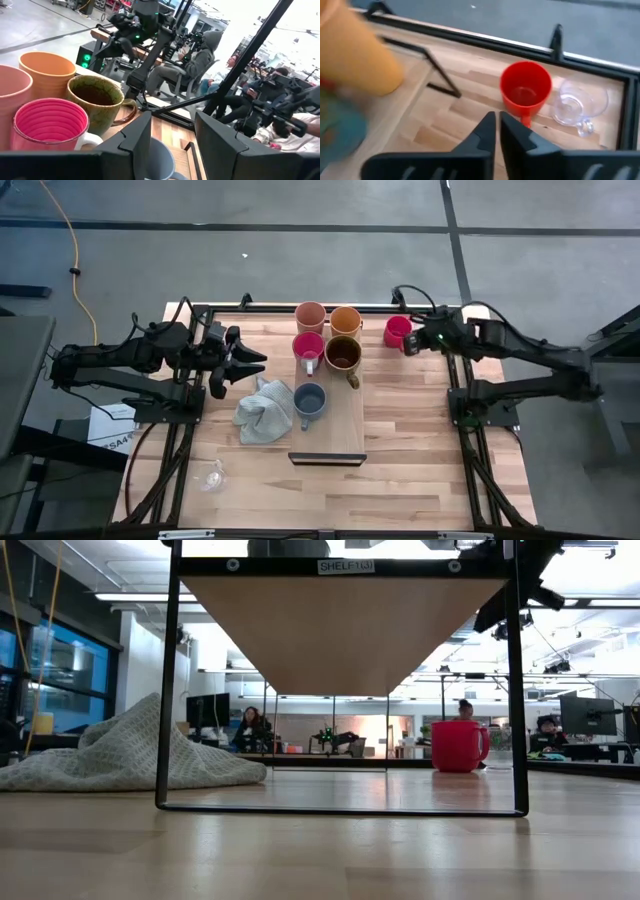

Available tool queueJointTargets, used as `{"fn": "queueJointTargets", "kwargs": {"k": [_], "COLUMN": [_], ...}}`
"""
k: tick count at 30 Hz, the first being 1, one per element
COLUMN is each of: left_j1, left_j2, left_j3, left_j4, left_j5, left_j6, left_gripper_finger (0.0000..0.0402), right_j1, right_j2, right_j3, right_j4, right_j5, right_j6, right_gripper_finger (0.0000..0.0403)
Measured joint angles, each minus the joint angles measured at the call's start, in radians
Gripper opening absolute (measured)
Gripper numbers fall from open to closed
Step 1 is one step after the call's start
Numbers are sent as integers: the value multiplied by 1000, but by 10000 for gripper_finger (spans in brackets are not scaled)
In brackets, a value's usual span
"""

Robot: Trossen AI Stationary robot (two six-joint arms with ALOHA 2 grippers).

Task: Stack small to large cups/mugs on shelf
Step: Put the red mug on the shelf

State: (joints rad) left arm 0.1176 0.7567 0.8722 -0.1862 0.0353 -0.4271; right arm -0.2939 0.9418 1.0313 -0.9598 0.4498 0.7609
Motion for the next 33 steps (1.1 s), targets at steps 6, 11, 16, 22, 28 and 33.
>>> {"fn": "queueJointTargets", "kwargs": {"k": [6, 11, 16, 22, 28, 33], "left_j1": [0, 0, 0, 0, 0, 0], "left_j2": [0, 0, 0, 0, 0, 0], "left_j3": [0, 0, 0, 0, 0, 0], "left_j4": [-12, -13, -10, -12, -12, -11], "left_j5": [-23, -23, -23, -23, -44, -54], "left_j6": [27, 29, 27, 29, 22, 6], "left_gripper_finger": [140, 140, 140, 140, 140, 140], "right_j1": [-136, -258, -370, -423, -435, -449], "right_j2": [125, 291, 418, 481, 491, 500], "right_j3": [0, 1, 1, 1, 1, 1], "right_j4": [46, 72, 99, 169, 52, 76], "right_j5": [-69, -95, -175, -214, -252, -248], "right_j6": [27, 144, 158, 103, 126, 174], "right_gripper_finger": [104, 196, 235, 236, 236, 236]}}
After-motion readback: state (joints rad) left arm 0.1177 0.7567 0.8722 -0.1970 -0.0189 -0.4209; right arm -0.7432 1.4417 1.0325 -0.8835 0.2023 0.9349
